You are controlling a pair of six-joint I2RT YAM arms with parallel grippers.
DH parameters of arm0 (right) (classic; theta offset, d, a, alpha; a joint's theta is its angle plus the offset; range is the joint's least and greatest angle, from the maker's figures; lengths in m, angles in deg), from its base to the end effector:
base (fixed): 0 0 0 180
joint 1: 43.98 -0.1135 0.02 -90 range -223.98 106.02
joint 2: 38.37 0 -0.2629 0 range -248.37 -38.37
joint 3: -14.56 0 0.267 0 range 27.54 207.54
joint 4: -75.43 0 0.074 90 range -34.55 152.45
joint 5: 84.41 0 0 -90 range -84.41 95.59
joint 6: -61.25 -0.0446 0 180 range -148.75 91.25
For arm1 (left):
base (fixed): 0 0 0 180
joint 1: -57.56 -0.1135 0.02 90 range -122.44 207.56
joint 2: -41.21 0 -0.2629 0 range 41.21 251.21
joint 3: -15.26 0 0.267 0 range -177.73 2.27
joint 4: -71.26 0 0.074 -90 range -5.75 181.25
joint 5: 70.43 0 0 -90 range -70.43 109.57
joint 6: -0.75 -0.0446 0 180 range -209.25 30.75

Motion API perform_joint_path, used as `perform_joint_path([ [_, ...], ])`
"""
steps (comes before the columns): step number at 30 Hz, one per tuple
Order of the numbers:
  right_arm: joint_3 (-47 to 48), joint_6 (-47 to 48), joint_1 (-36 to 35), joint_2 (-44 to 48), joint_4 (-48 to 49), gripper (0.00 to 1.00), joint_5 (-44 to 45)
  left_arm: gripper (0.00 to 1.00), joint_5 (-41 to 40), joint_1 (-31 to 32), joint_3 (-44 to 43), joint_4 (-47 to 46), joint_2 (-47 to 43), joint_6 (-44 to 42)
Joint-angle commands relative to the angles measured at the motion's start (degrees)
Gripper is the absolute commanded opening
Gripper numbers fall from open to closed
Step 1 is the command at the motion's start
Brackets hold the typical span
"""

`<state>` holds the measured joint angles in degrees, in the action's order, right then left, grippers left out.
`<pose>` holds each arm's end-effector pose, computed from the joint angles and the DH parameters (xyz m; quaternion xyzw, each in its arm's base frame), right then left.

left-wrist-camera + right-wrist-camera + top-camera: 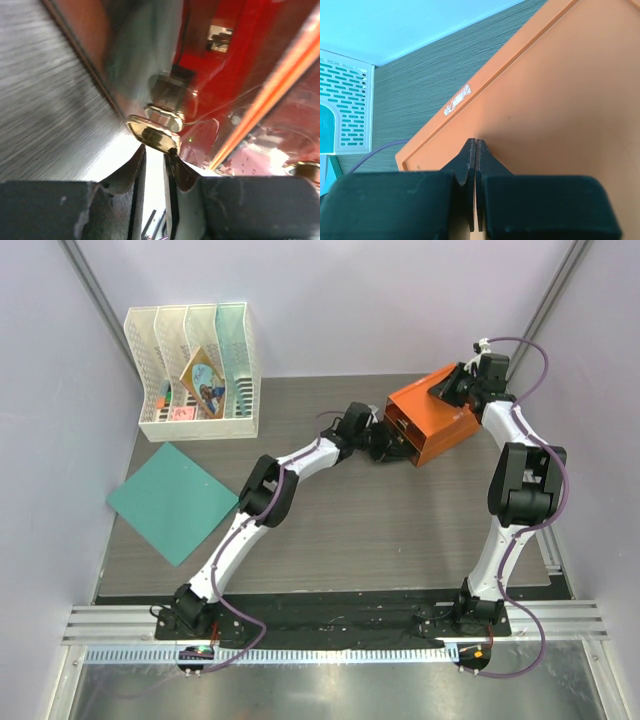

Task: Organize the makeup

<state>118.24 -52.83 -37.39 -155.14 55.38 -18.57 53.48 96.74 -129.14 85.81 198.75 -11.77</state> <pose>0.4933 -0.0386 0.2251 0.1313 0.8557 0.2527 0.4321 0.4659 -0.4118 0.1017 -0.1260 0.8228 -0.5522 0.0474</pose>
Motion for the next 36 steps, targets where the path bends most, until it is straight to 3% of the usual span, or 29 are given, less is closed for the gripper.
perform_joint_path([
  [1,-7.9,4.8,-0.5,-12.7,-26.9,0.01,10.2,0.22,1.6,-0.9,3.8,-4.8,-9.5,-5.4],
  [5,-8.3,5.0,-0.6,-11.8,-26.9,0.01,11.0,0.33,2.1,-2.5,13.4,-0.6,-20.5,-17.2],
  [8,-8.1,5.0,-0.5,-10.9,-26.3,0.01,11.4,0.38,1.3,-3.8,19.0,9.6,-29.1,-25.3],
  [9,-8.1,5.1,-0.6,-10.4,-26.3,0.01,11.3,0.38,0.5,-4.0,20.0,12.6,-31.0,-31.8],
  [12,-7.7,4.9,-0.6,-9.4,-26.0,0.01,11.3,0.4,-5.3,-4.0,24.4,24.8,-40.0,-43.8],
  [16,-7.4,5.3,-0.6,-7.0,-25.6,0.01,11.9,0.45,-18.1,-4.0,36.4,32.8,-50.7,-51.5],
  [22,-5.6,4.6,-1.1,-1.9,-23.5,0.01,10.6,0.64,-26.4,-4.3,53.3,35.0,-64.1,-55.3],
  [25,-3.7,4.5,-2.5,1.6,-22.7,0.01,10.5,0.78,-27.8,-4.9,57.8,35.4,-67.3,-57.1],
  [28,-2.3,5.5,-4.3,5.1,-22.5,0.01,11.0,1.0,-28.8,-5.9,59.7,36.7,-68.7,-58.3],
  [36,-7.4,9.5,-10.7,16.3,-21.5,0.13,16.2,1.0,-29.5,-8.1,57.3,40.9,-66.9,-64.1],
])
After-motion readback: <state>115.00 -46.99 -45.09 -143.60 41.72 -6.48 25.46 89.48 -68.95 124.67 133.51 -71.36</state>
